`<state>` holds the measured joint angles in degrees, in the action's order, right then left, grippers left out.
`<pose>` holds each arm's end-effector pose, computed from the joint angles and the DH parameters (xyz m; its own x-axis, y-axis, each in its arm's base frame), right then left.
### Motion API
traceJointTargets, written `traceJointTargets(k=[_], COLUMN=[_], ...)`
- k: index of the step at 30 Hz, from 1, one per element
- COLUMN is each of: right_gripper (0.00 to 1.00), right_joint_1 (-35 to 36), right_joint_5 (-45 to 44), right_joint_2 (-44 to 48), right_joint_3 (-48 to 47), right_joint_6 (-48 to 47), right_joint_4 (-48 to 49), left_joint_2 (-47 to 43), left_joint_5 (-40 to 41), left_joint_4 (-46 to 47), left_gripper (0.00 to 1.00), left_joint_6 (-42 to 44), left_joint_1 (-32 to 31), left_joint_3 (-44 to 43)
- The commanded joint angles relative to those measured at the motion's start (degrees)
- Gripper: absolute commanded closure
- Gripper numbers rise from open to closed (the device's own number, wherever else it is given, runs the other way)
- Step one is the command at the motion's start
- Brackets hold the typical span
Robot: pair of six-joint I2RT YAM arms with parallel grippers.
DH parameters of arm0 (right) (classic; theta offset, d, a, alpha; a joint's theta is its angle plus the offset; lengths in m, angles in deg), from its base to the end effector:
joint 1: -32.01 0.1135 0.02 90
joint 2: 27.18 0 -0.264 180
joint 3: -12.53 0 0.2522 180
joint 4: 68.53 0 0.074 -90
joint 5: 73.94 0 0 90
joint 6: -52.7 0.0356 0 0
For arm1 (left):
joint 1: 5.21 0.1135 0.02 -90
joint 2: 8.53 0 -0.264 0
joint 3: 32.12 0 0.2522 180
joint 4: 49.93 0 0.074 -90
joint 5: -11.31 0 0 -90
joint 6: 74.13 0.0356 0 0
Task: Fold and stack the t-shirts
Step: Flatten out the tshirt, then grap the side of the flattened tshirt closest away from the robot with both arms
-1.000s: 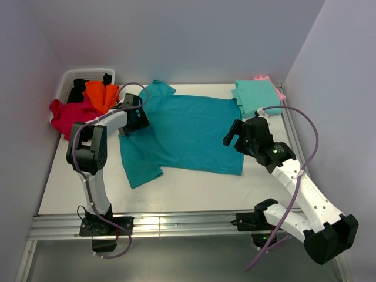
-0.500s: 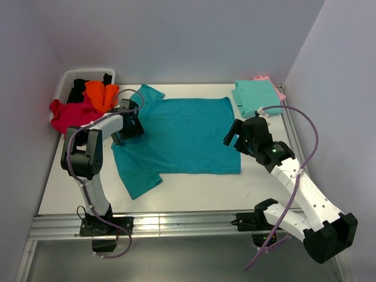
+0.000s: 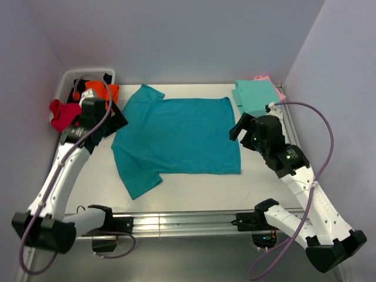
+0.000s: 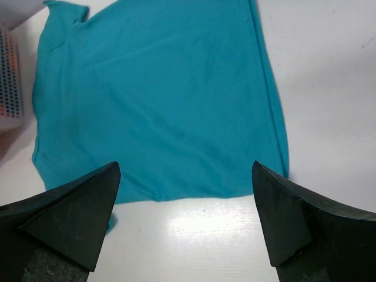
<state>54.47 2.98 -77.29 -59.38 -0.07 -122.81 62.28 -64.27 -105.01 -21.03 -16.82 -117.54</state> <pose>0.1662 0.0600 0.3514 -0.5135 0.4254 -0.7452 0.1444 0.8989 0.4136 0.2563 -0.0436 0.3560 -0.5140 -0.4880 -0.7054 -0.3743 0.8676 -0.3275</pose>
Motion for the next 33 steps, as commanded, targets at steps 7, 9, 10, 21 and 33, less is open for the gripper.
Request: traceJointTargets(k=[7, 9, 10, 21, 33], right_gripper=[0.00, 0.00, 0.00, 0.00, 0.00], right_joint_1=[0.4, 0.4, 0.4, 0.4, 0.4], right_joint_5=[8.2, 8.2, 7.9, 7.9, 8.2], right_joint_2=[5.4, 5.5, 4.8, 4.4, 3.8], right_joint_3=[6.2, 5.7, 5.2, 0.7, -0.2], right_joint_6=[1.6, 0.0, -0.6, -3.0, -6.0], right_joint_4=[-3.7, -5.1, -6.7, -12.5, -14.6], left_joint_2=[-11.7, -10.7, -10.3, -11.3, -11.0], left_joint_5=[2.6, 0.5, -1.0, -3.4, -0.4], left_joint_4=[-13.8, -14.9, -15.1, -12.6, -11.1], left_gripper=[0.02, 0.04, 0.05, 0.11, 0.22], left_joint_6=[-18.8, -22.0, -24.7, -39.2, -47.1], left_joint_1=[-16.9, -18.0, -18.1, -25.8, -29.4], left_joint_3=[17.5, 19.0, 20.1, 37.1, 42.6])
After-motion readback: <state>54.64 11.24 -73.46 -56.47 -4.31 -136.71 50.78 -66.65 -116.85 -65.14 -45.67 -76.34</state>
